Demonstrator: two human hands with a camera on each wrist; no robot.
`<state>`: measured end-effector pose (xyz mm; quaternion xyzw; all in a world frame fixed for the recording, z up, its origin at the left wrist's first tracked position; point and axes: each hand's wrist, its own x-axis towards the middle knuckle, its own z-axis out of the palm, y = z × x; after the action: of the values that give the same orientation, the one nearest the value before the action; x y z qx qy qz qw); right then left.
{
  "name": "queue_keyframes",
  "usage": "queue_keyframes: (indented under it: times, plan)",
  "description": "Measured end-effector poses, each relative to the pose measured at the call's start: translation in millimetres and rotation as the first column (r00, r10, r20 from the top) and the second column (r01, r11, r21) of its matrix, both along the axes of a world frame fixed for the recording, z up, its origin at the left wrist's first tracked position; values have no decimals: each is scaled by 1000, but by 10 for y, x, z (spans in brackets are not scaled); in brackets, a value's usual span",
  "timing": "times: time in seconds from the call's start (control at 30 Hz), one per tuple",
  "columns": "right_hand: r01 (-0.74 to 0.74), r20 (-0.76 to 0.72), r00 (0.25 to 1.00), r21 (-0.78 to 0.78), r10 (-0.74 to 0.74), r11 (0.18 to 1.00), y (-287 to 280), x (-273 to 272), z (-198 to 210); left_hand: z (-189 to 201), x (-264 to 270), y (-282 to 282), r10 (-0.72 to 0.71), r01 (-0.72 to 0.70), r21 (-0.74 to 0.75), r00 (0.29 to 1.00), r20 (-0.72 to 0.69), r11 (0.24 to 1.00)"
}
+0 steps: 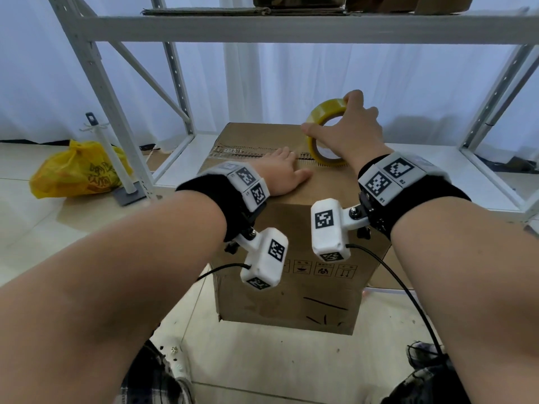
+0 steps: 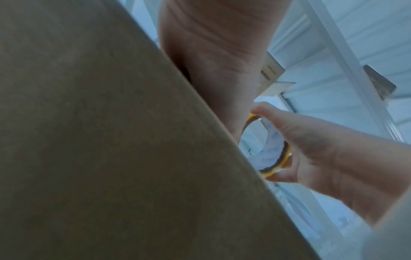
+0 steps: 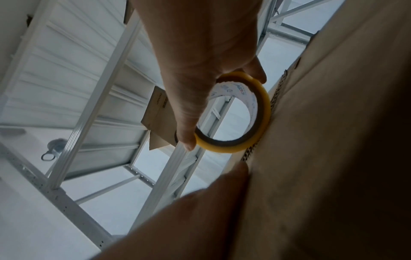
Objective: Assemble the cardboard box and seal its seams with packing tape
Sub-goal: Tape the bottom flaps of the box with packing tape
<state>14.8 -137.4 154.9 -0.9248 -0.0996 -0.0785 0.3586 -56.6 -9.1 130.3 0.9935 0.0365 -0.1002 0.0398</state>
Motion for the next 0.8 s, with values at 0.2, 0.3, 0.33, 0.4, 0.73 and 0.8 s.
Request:
queue_keyframes:
  times: [0.2, 0.3, 0.33, 0.4, 0.73, 0.8]
  plan:
    - [28, -12, 1000, -5, -28, 1000, 14, 6, -19, 30, -84, 284, -40, 40, -70, 999, 4, 997]
    - [30, -23, 999, 21, -30, 999, 14, -5, -20, 56, -195, 466, 12, -10, -59, 1000, 25, 998]
    - [31, -25, 999, 27, -30, 999, 11, -9, -18, 60, -220, 524, 38, -36, -42, 999, 39, 998]
    - [30, -27, 999, 34, -29, 999, 4, -24, -14, 71, -262, 632, 96, -96, -2, 994, 61, 995]
    - [-9, -31, 999, 92, 12, 996, -79, -35, -10, 3, -200, 440, 74, -75, 9, 996, 49, 997]
    - [-8, -32, 999, 82, 10, 997, -71, -35, -12, 5, -179, 361, 34, -34, 5, 998, 45, 999]
